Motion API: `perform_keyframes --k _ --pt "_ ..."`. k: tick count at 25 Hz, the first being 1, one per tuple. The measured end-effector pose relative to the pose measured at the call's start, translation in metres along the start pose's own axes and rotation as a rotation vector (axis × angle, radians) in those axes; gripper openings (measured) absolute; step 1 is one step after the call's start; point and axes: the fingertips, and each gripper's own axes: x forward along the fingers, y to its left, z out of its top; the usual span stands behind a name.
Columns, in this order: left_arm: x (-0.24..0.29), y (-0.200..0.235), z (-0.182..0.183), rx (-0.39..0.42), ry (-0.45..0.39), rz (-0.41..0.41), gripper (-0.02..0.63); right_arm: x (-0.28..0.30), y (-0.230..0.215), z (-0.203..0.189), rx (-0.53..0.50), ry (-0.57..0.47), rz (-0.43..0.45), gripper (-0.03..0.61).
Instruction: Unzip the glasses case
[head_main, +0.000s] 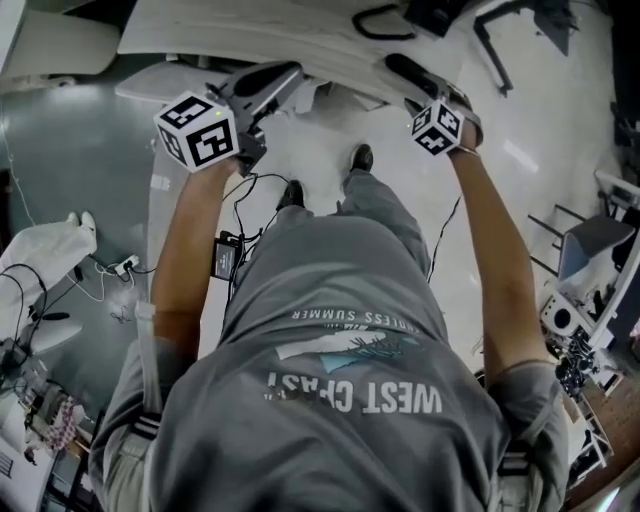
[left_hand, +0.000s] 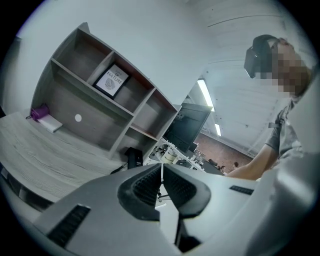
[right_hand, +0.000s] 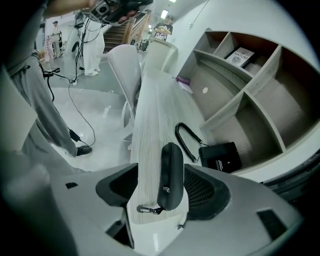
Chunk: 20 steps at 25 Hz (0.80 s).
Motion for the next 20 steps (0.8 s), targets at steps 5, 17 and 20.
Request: perform_keyframes --k 5,17,20 --pt "-0.038 -0.007 0.009 0.028 -0.023 -0.028 0.008 -0.023 0.012 0.029 0.034 -0.001 -0.047 0.296" --pt "-0.049 -0.028 0.027 0.093 -0.044 -0.098 0.006 -0.112 -0.001 0.086 0.206 -0.151 -0.195 0.249" --pt "-0.049 -0.036 0.032 0.122 -0.042 -0.116 0.008 -0.145 -0.008 0.106 0.281 -0.221 -0.229 0.209"
